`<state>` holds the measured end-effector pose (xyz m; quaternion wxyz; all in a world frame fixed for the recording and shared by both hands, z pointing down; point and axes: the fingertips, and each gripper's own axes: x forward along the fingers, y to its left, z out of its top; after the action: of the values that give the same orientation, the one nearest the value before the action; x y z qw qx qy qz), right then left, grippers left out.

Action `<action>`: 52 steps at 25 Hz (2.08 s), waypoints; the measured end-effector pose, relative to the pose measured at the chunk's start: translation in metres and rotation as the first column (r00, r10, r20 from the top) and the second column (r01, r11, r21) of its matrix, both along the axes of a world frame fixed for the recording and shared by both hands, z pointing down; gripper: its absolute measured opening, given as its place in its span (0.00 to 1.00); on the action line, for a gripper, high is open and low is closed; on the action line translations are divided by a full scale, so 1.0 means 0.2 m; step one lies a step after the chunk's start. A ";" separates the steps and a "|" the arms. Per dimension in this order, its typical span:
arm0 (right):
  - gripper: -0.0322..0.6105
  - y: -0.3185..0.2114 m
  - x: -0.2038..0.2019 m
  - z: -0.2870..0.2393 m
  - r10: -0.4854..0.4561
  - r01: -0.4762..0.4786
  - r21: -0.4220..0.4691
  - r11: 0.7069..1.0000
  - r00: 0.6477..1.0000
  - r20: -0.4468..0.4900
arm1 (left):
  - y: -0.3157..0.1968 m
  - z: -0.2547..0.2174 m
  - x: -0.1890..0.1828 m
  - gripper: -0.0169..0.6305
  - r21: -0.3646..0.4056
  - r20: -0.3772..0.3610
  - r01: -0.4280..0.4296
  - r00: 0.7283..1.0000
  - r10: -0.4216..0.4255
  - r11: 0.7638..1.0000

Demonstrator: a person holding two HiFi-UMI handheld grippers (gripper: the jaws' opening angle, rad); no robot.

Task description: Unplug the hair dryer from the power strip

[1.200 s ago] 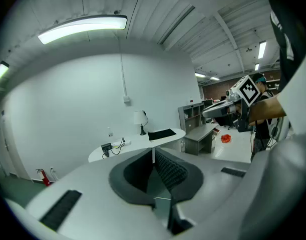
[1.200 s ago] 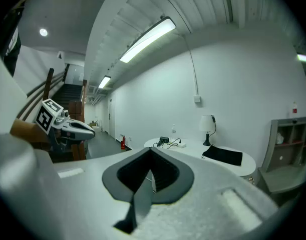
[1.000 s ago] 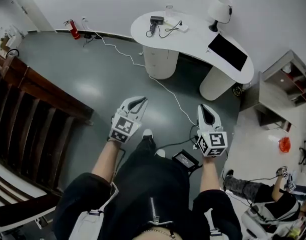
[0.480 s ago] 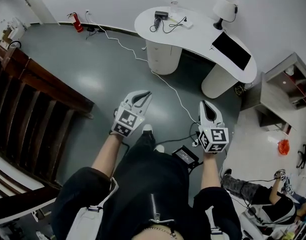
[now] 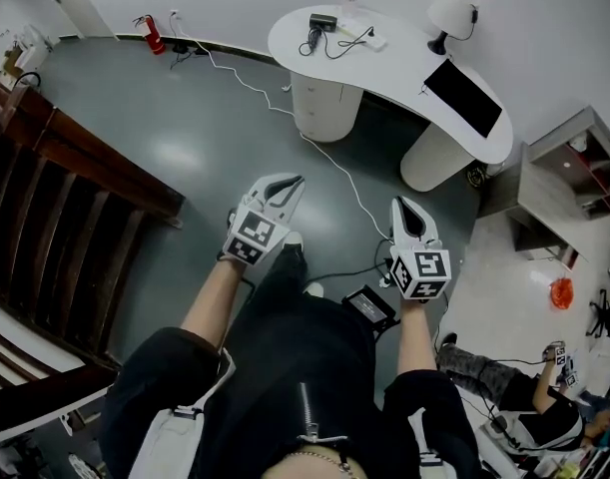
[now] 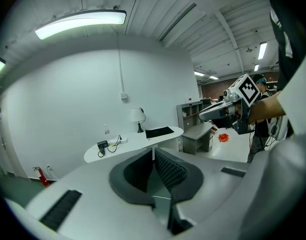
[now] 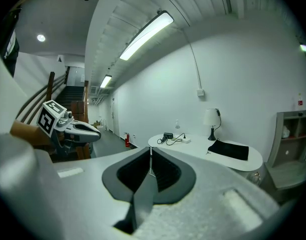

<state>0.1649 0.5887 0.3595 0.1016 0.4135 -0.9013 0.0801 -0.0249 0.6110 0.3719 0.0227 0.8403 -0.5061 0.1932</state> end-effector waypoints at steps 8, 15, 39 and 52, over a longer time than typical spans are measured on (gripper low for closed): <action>0.06 -0.17 -0.06 0.01 -0.001 0.001 -0.004 1.000 1.000 -0.001 | -0.19 0.01 -0.03 0.06 -0.001 -0.010 -0.004 1.000 0.004 1.000; 0.06 -0.41 -0.17 0.04 0.003 -0.003 -0.015 1.000 1.000 -0.003 | -0.44 0.04 -0.12 0.06 -0.015 -0.012 -0.017 1.000 0.017 1.000; 0.06 -1.10 -0.57 0.03 0.029 -0.030 -0.031 0.999 0.999 -0.030 | -1.17 0.08 -0.48 0.06 -0.040 -0.014 -0.077 0.997 0.077 0.996; 0.05 -1.30 -0.62 0.04 0.093 -0.093 -0.039 0.995 0.996 -0.019 | -1.39 0.11 -0.58 0.06 -0.057 -0.002 -0.127 0.992 0.127 0.990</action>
<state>0.0411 0.3291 0.3675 0.1137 0.4535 -0.8784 0.0990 -0.1399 0.3333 0.3936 0.0337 0.8697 -0.4458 0.2092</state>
